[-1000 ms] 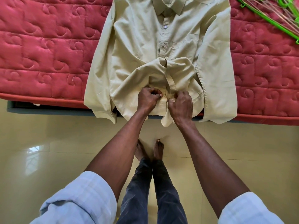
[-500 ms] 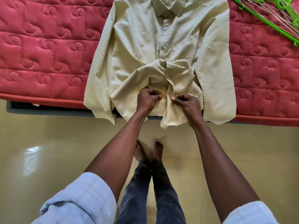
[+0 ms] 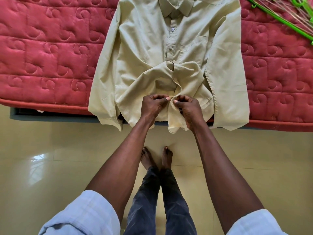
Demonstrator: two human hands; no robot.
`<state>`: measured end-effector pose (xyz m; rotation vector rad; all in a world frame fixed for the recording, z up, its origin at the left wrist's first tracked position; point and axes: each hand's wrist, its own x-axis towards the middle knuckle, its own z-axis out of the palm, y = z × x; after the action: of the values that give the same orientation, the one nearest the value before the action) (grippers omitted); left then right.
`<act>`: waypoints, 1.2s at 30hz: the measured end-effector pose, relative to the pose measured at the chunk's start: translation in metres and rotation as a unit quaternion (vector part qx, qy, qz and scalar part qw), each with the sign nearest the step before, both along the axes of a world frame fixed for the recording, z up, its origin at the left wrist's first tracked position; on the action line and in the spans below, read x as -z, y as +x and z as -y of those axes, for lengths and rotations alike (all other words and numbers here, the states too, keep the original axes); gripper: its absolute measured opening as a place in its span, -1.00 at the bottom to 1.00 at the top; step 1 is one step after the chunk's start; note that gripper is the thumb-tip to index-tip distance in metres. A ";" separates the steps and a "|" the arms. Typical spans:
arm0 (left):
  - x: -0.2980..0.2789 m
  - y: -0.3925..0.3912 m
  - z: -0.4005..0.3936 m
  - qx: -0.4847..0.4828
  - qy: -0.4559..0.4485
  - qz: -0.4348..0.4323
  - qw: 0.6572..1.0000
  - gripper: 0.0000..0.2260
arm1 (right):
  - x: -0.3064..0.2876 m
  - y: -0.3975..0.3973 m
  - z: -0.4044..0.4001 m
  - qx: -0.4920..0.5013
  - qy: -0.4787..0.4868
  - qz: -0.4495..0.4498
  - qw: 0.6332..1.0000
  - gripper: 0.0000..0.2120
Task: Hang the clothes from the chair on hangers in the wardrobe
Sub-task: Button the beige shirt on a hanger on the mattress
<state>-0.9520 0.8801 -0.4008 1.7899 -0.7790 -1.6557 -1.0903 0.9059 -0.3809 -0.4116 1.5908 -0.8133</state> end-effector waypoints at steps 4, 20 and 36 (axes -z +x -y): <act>-0.003 -0.001 -0.004 -0.033 0.015 -0.032 0.999 -0.94 | 0.006 0.010 -0.001 0.012 -0.021 -0.043 0.999 -0.94; 0.000 0.003 -0.010 -0.034 -0.002 -0.077 0.996 -0.97 | 0.012 0.038 0.005 0.036 -0.008 -0.166 0.985 -0.92; 0.004 -0.007 -0.006 -0.040 -0.007 -0.003 0.999 -0.97 | -0.002 0.026 0.006 0.132 0.043 0.077 0.987 -0.89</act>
<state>-0.9589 0.8859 -0.4053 1.7821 -0.7058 -1.5988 -1.0643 0.8999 -0.3791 -0.0733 1.5480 -0.9502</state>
